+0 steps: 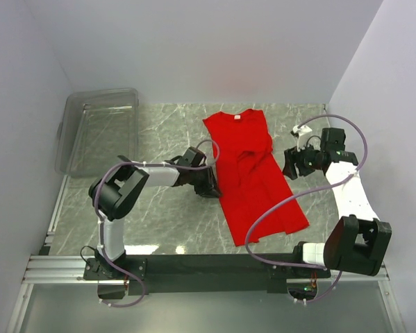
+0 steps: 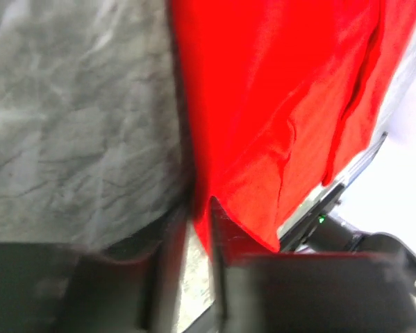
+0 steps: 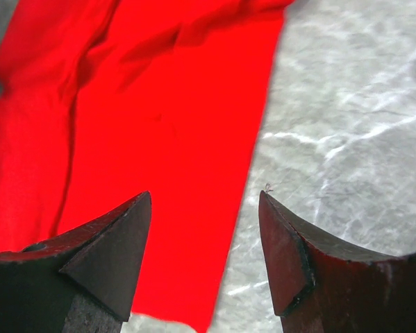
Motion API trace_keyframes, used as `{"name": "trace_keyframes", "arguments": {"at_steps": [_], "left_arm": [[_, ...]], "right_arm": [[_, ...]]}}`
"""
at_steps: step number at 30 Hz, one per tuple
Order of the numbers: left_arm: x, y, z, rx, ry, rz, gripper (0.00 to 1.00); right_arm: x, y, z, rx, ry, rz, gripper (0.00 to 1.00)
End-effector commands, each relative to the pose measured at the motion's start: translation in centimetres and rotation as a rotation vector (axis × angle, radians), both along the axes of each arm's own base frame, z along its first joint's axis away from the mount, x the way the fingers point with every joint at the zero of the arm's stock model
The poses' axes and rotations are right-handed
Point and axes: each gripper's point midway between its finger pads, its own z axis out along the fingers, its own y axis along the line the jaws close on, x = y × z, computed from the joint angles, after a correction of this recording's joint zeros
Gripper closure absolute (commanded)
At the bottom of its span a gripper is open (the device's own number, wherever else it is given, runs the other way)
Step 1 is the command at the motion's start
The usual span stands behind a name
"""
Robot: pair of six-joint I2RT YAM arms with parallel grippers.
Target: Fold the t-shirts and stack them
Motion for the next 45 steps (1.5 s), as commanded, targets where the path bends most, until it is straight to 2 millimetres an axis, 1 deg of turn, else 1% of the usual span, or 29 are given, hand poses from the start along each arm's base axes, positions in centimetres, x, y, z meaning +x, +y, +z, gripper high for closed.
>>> {"name": "trace_keyframes", "arguments": {"at_steps": [1, 2, 3, 4, 5, 6, 7, 8, 9, 10, 11, 12, 13, 14, 16, 17, 18, 20, 21, 22, 24, 26, 27, 28, 29, 30, 37, 40, 45], "left_arm": [[-1.3, 4.4, -3.8, 0.211, 0.013, -0.02, 0.66], [-0.9, 4.2, -3.1, 0.202, -0.011, -0.024, 0.59], [-0.7, 4.2, -2.5, 0.197, -0.034, -0.035, 0.47], [-0.2, 4.1, -0.7, 0.178, -0.091, -0.047, 0.42], [-0.1, 4.2, 0.0, 0.178, -0.121, -0.052, 0.38], [-0.1, 4.3, 0.8, 0.169, -0.147, -0.062, 0.32], [0.2, 4.4, 2.6, 0.154, -0.209, -0.079, 0.3], [-0.1, 4.6, 3.3, 0.149, -0.223, -0.093, 0.29], [-0.7, 5.0, 3.4, 0.15, -0.237, -0.116, 0.28], [-0.9, 5.1, 4.7, 0.131, -0.265, -0.12, 0.28], [-2.2, 5.3, 4.6, 0.104, -0.245, -0.149, 0.28], [-2.8, 5.3, 4.8, 0.085, -0.246, -0.162, 0.28], [-3.4, 5.4, 5.8, 0.059, -0.264, -0.167, 0.28], [-4.7, 5.9, 5.2, 0.058, -0.247, -0.179, 0.27], [-5.8, 5.7, 6.3, -0.001, -0.26, -0.189, 0.27], [-6.8, 6.0, 5.8, -0.006, -0.243, -0.195, 0.27], [-7.1, 5.6, 6.2, -0.043, -0.24, -0.194, 0.27], [-8.0, 5.3, 6.2, -0.063, -0.222, -0.193, 0.27], [-8.1, 4.9, 6.3, -0.08, -0.202, -0.184, 0.27], [-8.2, 4.3, 6.3, -0.1, -0.191, -0.19, 0.27], [-8.6, 3.0, 6.6, -0.131, -0.17, -0.201, 0.27], [-8.6, 1.3, 6.6, -0.164, -0.173, -0.229, 0.27], [-8.8, 0.9, 6.3, -0.166, -0.163, -0.239, 0.27], [-8.9, 0.5, 5.3, -0.152, -0.137, -0.246, 0.27], [-9.1, -0.1, 5.3, -0.159, -0.134, -0.261, 0.27], [-9.4, -0.3, 4.6, -0.154, -0.111, -0.266, 0.27], [-12.1, -2.4, 4.0, -0.216, -0.081, -0.338, 0.27], [-13.4, -3.1, 3.9, -0.231, -0.062, -0.365, 0.27], [-14.8, -3.5, 3.3, -0.216, -0.025, -0.376, 0.26]], "right_arm": [[-2.7, 1.0, -0.1, -0.021, -0.001, 0.165, 0.3], [-3.2, 1.0, -0.3, -0.066, -0.032, 0.263, 0.3], [-3.8, 0.9, -0.6, -0.1, -0.043, 0.317, 0.3], [-5.4, 1.0, -1.2, -0.126, -0.031, 0.377, 0.3], [-5.8, 0.5, -1.6, -0.212, -0.076, 0.495, 0.29], [-6.5, 0.4, -2.0, -0.251, -0.088, 0.562, 0.29], [-8.4, 0.4, -2.9, -0.272, -0.074, 0.631, 0.29], [-8.7, 0.0, -3.4, -0.34, -0.113, 0.739, 0.29], [-9.2, -0.7, -4.0, -0.389, -0.095, 0.762, 0.29], [-10.1, -1.0, -4.9, -0.406, -0.066, 0.783, 0.28], [-10.5, -1.4, -5.4, -0.427, -0.047, 0.814, 0.29], [-11.2, -2.3, -5.9, -0.449, 0.002, 0.814, 0.3], [-11.8, -2.5, -6.3, -0.435, 0.04, 0.815, 0.3], [-12.3, -2.8, -6.5, -0.436, 0.051, 0.827, 0.31], [-12.4, -4.0, -7.1, -0.475, 0.058, 0.798, 0.31], [-12.2, -4.5, -7.5, -0.47, 0.084, 0.7, 0.31], [-12.0, -4.7, -7.7, -0.464, 0.099, 0.641, 0.31], [-13.0, -4.2, -8.4, -0.359, 0.221, 0.545, 0.32], [-12.6, -4.3, -8.1, -0.335, 0.25, 0.493, 0.32], [-12.7, -4.4, -8.6, -0.286, 0.327, 0.396, 0.32], [-12.7, -4.7, -8.8, -0.266, 0.38, 0.322, 0.31], [-12.9, -4.5, -9.3, -0.23, 0.423, 0.263, 0.31], [-13.1, -4.4, -9.6, -0.221, 0.434, 0.239, 0.31], [-12.7, -4.4, -9.9, -0.209, 0.442, 0.204, 0.3], [-12.8, -4.4, -10.1, -0.194, 0.456, 0.19, 0.3], [-12.8, -4.3, -10.5, -0.178, 0.477, 0.178, 0.3], [-12.8, -4.6, -11.2, -0.126, 0.523, 0.115, 0.3], [-12.9, -4.8, -11.4, -0.114, 0.535, 0.086, 0.3], [-13.3, -5.1, -12.0, -0.118, 0.553, 0.042, 0.31]]}}
